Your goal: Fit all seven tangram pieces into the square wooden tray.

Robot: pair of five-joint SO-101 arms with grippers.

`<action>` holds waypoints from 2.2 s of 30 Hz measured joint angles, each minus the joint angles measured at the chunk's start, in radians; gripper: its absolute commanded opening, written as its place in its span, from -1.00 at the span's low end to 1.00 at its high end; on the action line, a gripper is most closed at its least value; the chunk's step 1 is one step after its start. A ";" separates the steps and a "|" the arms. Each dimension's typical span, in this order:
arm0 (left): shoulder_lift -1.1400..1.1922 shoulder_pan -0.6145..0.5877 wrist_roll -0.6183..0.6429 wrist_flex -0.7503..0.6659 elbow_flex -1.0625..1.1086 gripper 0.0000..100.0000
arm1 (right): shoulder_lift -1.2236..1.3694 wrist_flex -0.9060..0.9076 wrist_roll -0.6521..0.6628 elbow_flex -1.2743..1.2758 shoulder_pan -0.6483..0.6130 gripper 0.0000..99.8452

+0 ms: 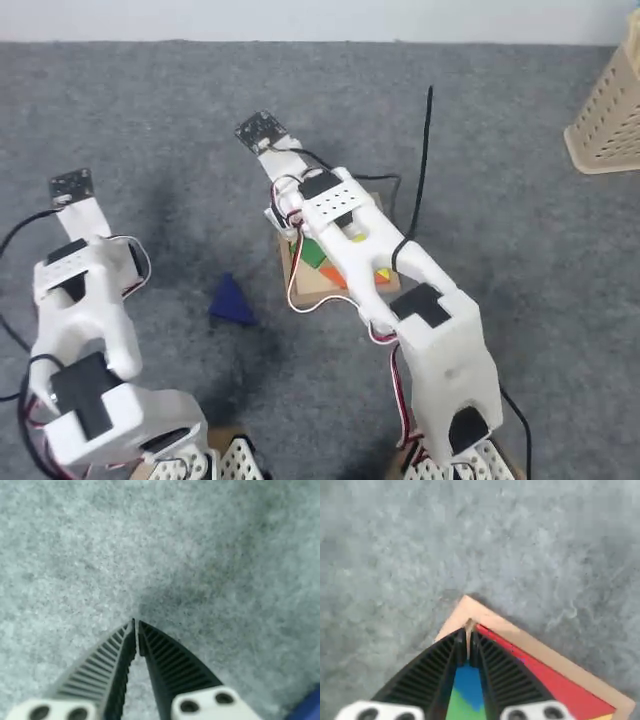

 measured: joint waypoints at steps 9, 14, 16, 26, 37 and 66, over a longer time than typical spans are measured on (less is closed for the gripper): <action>0.000 0.000 0.000 0.000 0.000 -0.97 | 0.000 0.071 0.000 0.000 -0.002 -0.99; 0.000 0.000 0.000 0.000 0.000 -0.97 | -0.002 0.086 0.000 0.000 -0.002 -0.99; 0.000 0.000 0.000 0.000 0.000 -0.97 | -0.018 0.081 -0.003 0.000 -0.002 -0.99; 0.000 0.000 0.000 0.000 0.000 -0.97 | -0.267 0.087 -0.028 0.169 0.057 -0.99; 0.000 0.000 0.000 0.000 0.000 -0.97 | -0.281 0.009 -0.068 0.362 0.121 -0.99; 0.000 0.000 -0.005 0.000 0.000 -0.97 | 0.023 0.158 -0.068 -0.089 0.020 -0.99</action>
